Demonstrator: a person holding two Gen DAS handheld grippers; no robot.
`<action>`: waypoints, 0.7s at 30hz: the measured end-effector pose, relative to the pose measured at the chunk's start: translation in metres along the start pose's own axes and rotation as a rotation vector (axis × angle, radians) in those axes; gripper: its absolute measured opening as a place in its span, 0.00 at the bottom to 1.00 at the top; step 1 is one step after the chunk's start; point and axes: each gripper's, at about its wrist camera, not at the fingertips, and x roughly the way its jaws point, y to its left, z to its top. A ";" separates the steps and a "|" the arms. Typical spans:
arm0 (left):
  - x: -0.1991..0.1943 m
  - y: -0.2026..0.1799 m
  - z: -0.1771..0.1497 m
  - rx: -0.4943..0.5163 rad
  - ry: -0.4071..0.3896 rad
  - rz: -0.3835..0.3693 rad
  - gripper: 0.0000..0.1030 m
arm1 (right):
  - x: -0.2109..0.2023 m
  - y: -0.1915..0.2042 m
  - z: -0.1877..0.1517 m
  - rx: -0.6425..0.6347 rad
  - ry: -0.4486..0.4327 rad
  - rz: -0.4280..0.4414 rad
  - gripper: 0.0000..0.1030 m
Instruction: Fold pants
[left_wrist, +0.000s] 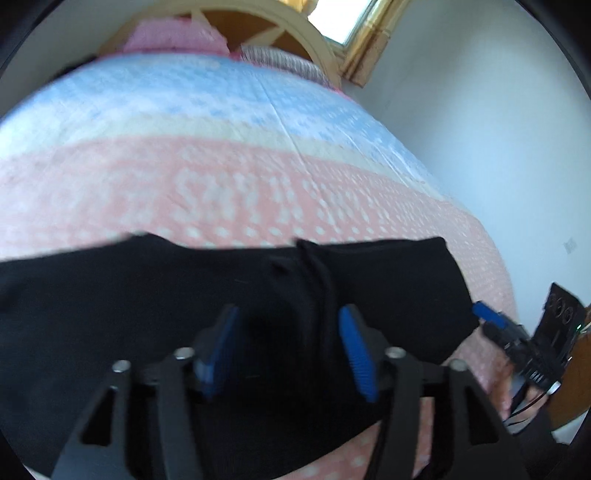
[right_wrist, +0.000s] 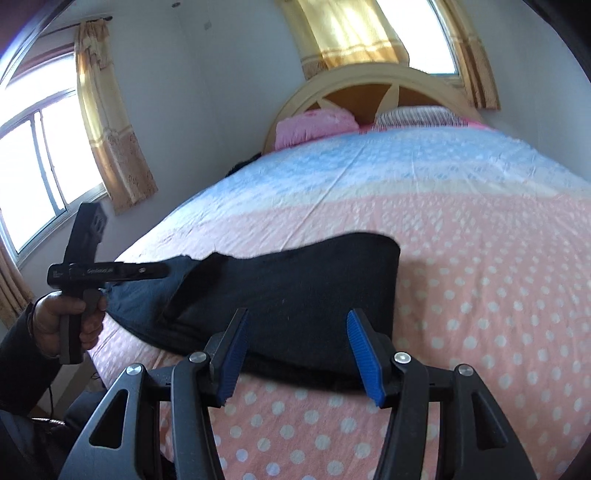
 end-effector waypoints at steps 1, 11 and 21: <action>-0.012 0.010 -0.003 0.012 -0.021 0.038 0.67 | 0.001 0.005 0.004 -0.005 0.006 0.008 0.55; -0.123 0.167 -0.037 -0.186 -0.142 0.404 0.69 | 0.068 0.107 0.033 -0.212 0.121 0.156 0.61; -0.115 0.219 -0.068 -0.330 -0.148 0.313 0.72 | 0.159 0.161 0.003 -0.316 0.333 0.176 0.61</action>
